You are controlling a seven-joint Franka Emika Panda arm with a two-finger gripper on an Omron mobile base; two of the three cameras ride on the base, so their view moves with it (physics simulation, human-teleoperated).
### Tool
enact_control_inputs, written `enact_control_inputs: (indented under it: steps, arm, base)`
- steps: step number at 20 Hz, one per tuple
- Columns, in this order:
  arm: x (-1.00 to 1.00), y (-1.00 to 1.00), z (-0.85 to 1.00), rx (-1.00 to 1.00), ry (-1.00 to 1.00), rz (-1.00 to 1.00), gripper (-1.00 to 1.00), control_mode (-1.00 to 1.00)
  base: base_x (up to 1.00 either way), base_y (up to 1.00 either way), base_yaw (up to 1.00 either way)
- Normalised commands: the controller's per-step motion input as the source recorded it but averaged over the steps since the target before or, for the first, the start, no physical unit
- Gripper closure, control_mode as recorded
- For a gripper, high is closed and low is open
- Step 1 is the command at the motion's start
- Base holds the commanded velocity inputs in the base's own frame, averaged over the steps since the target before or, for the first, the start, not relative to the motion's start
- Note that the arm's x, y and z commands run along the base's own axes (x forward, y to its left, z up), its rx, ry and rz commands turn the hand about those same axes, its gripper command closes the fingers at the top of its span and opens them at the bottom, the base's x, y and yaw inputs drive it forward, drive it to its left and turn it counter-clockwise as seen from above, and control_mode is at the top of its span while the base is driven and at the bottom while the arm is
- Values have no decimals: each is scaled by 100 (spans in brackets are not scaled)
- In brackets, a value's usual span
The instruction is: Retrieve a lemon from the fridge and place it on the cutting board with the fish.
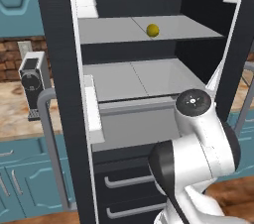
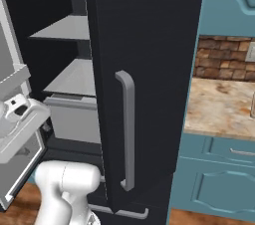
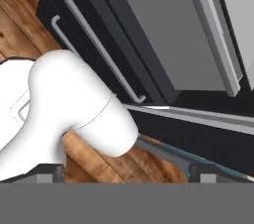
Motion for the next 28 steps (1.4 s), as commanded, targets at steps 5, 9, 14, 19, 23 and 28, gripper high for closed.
enact_control_inputs:
  steps: [5,9,14,19,23,28]
  arm:
    - [50,-22,-28,-3,8,2,-100,-100]
    - [76,-23,-34,-8,24,2,-100,-100]
    - [79,-11,-35,-3,33,7,-100,-100]
    - [56,-2,-54,-8,26,10,-100,-100]
    - [72,-28,-56,-1,19,12,-100,-100]
    - [47,-34,-52,-12,14,9,-100,-100]
  base:
    - [0,0,0]
    - [0,0,0]
    - [0,0,0]
    - [0,0,0]
    - [0,0,0]
    - [0,0,0]
